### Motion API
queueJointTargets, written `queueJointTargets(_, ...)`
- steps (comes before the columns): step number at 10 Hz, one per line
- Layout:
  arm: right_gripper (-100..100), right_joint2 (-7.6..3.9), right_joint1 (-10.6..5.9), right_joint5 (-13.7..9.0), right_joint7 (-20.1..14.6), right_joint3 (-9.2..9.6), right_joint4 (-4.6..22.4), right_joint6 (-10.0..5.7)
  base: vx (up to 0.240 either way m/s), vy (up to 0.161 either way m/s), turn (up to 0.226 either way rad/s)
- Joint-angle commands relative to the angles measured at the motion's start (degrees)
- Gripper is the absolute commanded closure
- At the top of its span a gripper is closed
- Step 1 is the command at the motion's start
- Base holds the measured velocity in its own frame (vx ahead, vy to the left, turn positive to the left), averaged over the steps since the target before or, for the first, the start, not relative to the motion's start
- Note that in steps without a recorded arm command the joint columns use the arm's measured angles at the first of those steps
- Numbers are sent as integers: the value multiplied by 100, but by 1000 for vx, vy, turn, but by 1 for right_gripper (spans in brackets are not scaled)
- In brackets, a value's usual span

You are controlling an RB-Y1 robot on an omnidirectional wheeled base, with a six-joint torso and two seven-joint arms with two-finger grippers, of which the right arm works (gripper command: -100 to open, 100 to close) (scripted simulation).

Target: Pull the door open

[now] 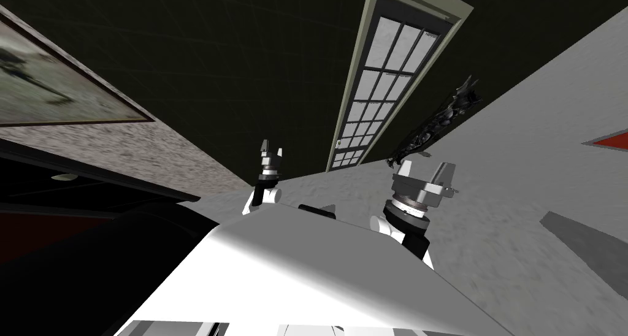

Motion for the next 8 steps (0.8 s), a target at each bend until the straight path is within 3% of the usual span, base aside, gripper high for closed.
queueJointTargets(1,-100,-33,-68,56,156,-3,203,-43,61,2,30)
queueJointTargets(8,-100,-140,-333,274,761,-14,989,-209,105,-15,25)
